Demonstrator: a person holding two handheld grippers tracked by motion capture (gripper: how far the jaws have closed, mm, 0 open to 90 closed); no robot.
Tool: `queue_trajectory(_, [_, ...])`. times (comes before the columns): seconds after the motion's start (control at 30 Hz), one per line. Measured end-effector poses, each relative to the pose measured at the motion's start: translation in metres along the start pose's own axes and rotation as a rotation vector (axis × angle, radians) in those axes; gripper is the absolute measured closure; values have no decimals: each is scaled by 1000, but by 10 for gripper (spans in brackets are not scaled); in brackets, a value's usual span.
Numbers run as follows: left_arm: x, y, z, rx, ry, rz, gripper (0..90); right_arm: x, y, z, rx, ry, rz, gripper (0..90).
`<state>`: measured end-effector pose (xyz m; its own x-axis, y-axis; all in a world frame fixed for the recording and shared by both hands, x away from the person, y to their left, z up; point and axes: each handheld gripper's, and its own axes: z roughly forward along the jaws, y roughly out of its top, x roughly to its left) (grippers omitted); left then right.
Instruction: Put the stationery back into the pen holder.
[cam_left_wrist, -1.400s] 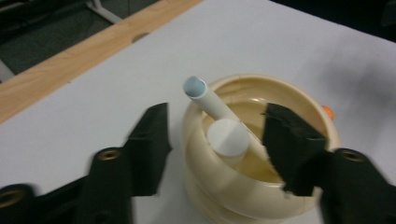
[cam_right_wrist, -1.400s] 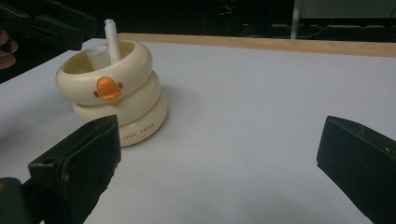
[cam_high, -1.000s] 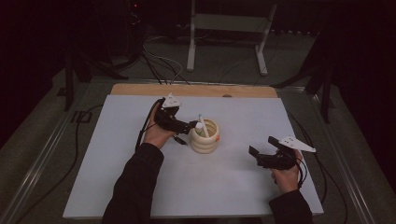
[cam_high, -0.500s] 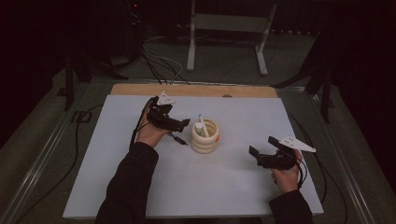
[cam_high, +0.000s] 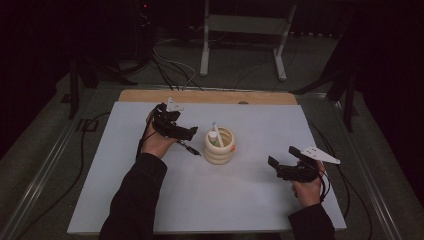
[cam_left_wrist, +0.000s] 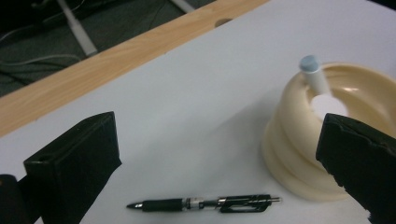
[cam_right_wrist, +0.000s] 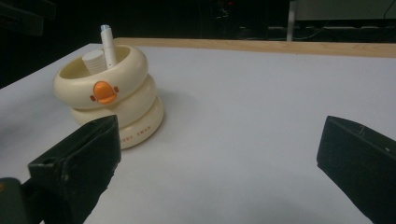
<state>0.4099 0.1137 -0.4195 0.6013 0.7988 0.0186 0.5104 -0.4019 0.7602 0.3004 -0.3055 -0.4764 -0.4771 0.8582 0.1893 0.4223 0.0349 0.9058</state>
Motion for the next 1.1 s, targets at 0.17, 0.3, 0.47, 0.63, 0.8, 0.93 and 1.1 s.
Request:
queue_trajectory(0.17, [5, -6, 2, 1, 20, -56, 0, -1, 0, 0, -2, -1, 2, 0])
queue_trajectory(0.3, [8, -9, 3, 10, 36, -61, 0, -1, 0, -1, -6, -3, 6, 0])
queue_trajectory(0.47, [10, -10, 3, 20, 78, -60, 0, -1, 0, -1, -7, -2, 6, 0])
queue_trajectory(0.63, [14, -12, 7, 44, 100, -73, 0, -2, 0, -1, -6, -4, 6, 0])
queue_trajectory(0.8, [15, -15, 12, 65, 115, -82, 0, -2, 0, 0, -5, -3, 7, 0])
queue_trajectory(0.93, [17, -17, 17, 88, 126, -93, 0, -1, 0, 0, -4, -2, 7, 0])
queue_trajectory(1.1, [16, -19, 25, 116, 134, -101, 1, -2, 0, 0, -5, -2, 7, 0])
